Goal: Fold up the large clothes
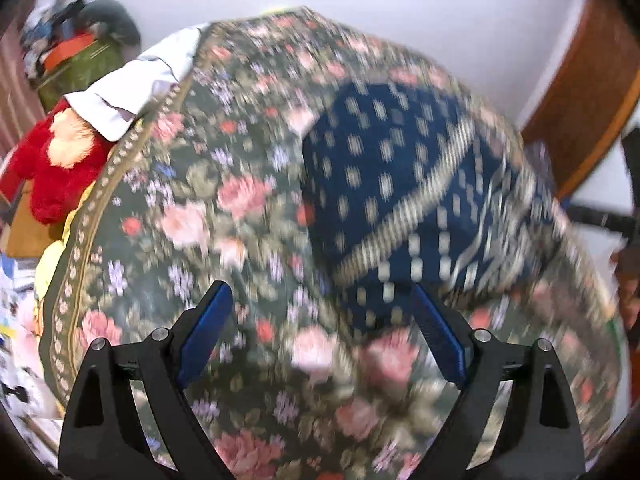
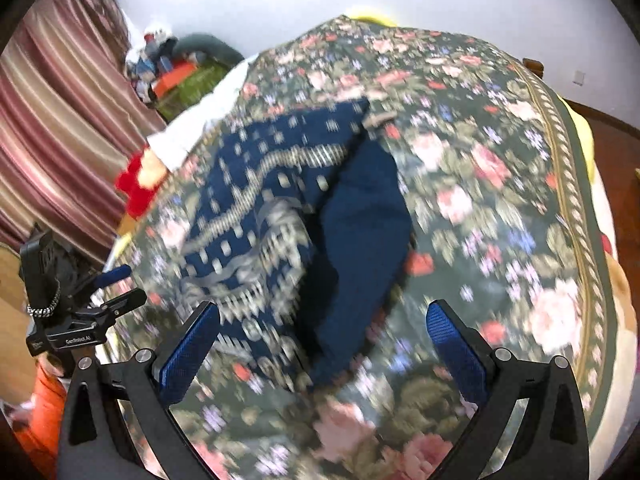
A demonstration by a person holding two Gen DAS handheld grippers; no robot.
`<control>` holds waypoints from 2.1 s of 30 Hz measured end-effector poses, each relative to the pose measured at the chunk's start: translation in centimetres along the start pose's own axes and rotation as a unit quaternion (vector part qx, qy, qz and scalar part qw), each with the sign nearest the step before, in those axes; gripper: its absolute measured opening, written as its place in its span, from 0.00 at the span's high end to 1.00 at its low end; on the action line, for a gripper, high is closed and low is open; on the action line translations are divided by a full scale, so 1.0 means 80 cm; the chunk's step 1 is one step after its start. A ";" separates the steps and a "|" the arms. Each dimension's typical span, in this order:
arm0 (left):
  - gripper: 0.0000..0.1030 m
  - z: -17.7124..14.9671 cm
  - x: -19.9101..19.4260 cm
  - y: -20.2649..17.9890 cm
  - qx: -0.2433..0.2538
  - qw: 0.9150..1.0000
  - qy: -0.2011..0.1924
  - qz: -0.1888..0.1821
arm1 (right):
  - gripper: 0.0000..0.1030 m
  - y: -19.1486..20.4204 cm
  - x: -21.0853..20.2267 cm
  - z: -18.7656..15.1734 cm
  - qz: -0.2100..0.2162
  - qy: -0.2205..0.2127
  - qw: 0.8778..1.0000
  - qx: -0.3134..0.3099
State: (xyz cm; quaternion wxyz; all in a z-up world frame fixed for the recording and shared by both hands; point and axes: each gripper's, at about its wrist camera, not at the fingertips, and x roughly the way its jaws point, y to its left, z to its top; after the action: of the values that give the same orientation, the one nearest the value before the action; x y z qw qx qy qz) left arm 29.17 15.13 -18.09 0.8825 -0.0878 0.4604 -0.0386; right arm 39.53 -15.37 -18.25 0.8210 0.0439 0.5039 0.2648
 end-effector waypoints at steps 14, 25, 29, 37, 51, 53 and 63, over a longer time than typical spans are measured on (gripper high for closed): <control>0.11 0.060 0.122 0.027 -0.138 0.972 0.083 -0.172 | 0.00 -0.042 0.125 0.044 0.075 0.084 0.992 0.056; 0.02 0.073 0.182 0.034 -0.165 0.951 0.094 -0.242 | 0.18 -0.017 0.174 0.059 0.139 0.088 0.986 0.034; 0.05 0.077 0.194 0.039 -0.182 0.947 0.092 -0.246 | 0.40 -0.017 0.186 0.056 0.185 0.105 0.975 0.065; 0.29 0.081 0.142 0.026 -0.148 0.962 0.064 -0.222 | 0.58 0.025 0.164 0.056 0.161 0.084 0.983 0.031; 0.33 0.113 -0.020 0.037 -0.096 0.972 -0.025 -0.212 | 0.59 0.135 0.052 0.089 0.169 0.008 0.985 -0.021; 0.33 0.117 -0.040 0.045 -0.094 0.973 -0.037 -0.206 | 0.59 0.152 0.044 0.092 0.172 0.001 0.985 -0.026; 0.33 0.092 -0.073 0.120 -0.110 0.978 -0.041 -0.174 | 0.59 0.228 0.079 0.080 0.190 0.022 0.981 -0.033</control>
State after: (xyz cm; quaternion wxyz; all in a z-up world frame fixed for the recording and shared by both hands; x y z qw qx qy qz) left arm 31.76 26.31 -11.08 0.8656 -0.2643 0.4025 -0.1372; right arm 40.06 4.50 -14.04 0.7456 0.1054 0.4952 0.4333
